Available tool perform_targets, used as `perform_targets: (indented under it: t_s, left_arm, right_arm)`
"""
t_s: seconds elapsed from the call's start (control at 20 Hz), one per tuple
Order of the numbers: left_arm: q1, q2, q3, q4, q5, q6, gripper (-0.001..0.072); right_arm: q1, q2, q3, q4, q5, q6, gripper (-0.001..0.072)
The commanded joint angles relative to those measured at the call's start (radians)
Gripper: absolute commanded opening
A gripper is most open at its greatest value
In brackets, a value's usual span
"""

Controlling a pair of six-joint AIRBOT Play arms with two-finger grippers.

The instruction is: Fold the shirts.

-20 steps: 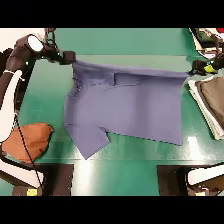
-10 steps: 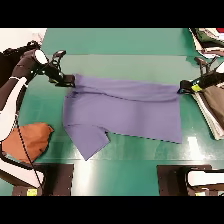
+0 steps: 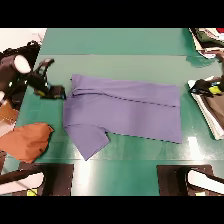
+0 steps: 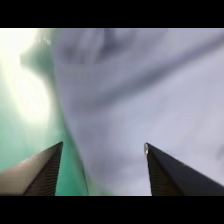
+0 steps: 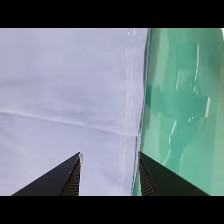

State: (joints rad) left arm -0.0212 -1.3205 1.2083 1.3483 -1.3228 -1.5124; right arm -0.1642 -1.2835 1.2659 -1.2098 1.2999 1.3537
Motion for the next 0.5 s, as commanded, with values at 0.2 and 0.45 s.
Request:
perform_targets:
  t_s: [0.2, 0.45]
  left_arm:
    - [0.001, 0.357, -0.614, -0.227, 0.08, -0.052, 0.0604]
    - [0.001, 0.356, -0.71, -0.346, 0.191, -0.052, 0.0604]
  right_arm:
    - [-0.035, 0.151, -0.003, 0.014, 0.036, -0.013, 0.0408]
    - [-0.035, 0.162, -0.003, 0.015, 0.051, -0.012, 0.0407]
